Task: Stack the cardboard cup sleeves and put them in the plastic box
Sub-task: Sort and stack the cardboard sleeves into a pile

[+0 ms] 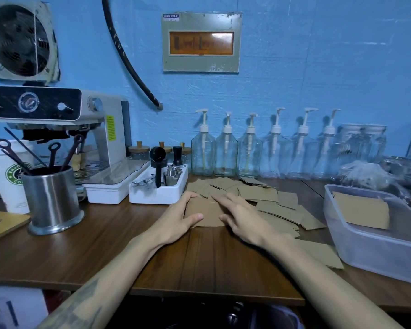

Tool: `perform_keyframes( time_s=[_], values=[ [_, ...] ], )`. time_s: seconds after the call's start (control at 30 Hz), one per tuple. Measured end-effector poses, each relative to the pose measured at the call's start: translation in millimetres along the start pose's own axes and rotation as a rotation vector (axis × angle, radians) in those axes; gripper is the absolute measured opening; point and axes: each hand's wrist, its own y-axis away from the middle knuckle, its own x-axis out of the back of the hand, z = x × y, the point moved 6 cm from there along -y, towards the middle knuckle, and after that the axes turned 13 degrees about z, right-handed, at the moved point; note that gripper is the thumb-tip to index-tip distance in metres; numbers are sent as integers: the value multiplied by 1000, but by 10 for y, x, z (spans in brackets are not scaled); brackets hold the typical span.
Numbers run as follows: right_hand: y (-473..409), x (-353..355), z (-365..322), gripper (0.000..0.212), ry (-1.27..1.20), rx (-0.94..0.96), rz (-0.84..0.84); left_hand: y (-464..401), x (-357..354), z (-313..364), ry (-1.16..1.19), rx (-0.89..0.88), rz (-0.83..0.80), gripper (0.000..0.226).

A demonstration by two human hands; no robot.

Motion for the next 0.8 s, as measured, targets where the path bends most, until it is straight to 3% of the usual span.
perform_keyframes(
  time_s=[0.17, 0.3, 0.43, 0.57, 0.7, 0.8],
  values=[
    [-45, 60, 10, 58, -89, -56, -14, -10, 14, -14, -10, -1, 22, 31],
    [-73, 240, 247, 54, -160, -216, -11, -20, 21, -67, -14, 22, 28, 32],
    [96, 399, 726, 53, 64, -403, 77, -36, 9, -85, -9, 30, 25, 33],
    [300, 425, 1033, 52, 335, -550, -78, -38, 1, -80, -2, 24, 29, 33],
    [375, 395, 1106, 49, 288, -655, -130, -29, 13, -46, 6, 9, 36, 32],
    [347, 405, 1111, 57, 230, -643, -70, -31, 23, -40, 6, 10, 42, 33]
  ],
)
